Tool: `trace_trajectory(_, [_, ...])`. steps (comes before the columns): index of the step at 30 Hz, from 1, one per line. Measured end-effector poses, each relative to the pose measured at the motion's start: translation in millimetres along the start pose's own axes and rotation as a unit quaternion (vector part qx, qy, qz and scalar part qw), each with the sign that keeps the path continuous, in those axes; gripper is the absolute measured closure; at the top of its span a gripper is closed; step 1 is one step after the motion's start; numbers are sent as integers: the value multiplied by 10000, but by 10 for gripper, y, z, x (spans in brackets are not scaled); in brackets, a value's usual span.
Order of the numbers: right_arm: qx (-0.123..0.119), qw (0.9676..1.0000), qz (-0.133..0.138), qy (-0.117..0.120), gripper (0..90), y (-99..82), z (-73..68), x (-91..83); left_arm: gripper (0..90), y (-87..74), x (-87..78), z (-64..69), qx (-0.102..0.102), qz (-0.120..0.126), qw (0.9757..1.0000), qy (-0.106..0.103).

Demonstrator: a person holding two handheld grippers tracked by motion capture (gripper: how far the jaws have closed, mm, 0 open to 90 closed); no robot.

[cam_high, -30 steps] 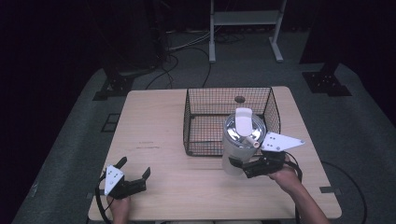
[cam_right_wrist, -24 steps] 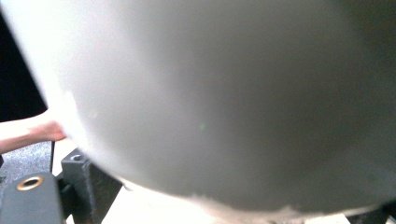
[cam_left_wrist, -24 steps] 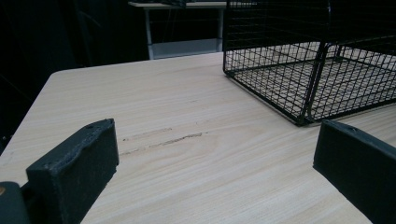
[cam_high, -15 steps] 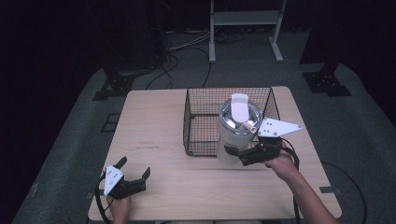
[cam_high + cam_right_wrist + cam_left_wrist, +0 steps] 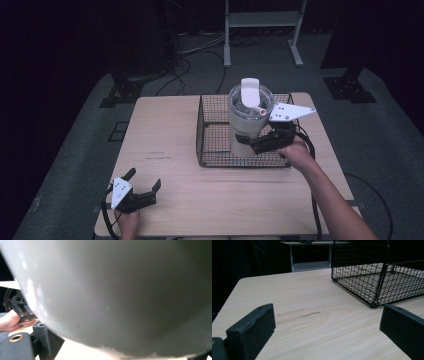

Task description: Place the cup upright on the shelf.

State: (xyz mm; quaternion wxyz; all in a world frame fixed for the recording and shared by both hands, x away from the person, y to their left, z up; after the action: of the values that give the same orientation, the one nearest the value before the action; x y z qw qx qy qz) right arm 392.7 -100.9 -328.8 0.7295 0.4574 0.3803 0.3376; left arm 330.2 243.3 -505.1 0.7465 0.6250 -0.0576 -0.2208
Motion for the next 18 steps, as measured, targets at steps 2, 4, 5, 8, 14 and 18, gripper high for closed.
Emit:
trace_trajectory(2, [-32,10000,-29,-17,95,20,60,36,0,2,0,-1,-4,15,10000,-1])
trace_trajectory(4, [-1,10000,-47,-11,95,44,142,90,0,2,1,-1,-6,21,10000,-6])
trace_trajectory(5, [-1,10000,-47,-11,95,44,142,90,0,2,1,0,-9,23,10000,-8])
trace_trajectory(8, [-3,10000,-43,-25,95,57,237,156,0,2,1,0,-4,28,10000,-4])
trace_trajectory(14, [41,10000,-42,-16,95,62,363,286,0,0,-3,-3,11,2,10000,-7])
trace_trajectory(18, [64,10000,-52,-11,95,51,463,413,0,2,-2,1,4,18,10000,-14])
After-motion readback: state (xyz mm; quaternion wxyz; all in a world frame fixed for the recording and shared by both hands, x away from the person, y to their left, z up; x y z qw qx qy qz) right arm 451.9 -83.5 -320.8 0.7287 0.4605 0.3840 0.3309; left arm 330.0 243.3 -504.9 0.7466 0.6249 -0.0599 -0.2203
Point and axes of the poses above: each handheld gripper's, and its own axes: x roughly forward along the jaws, y roughly out of its top, z roughly to its right, the point moved 8 cm from there along x, roughly forward along the jaws, and after that the axes turned 14 degrees about -x, right-handed, at the moved point
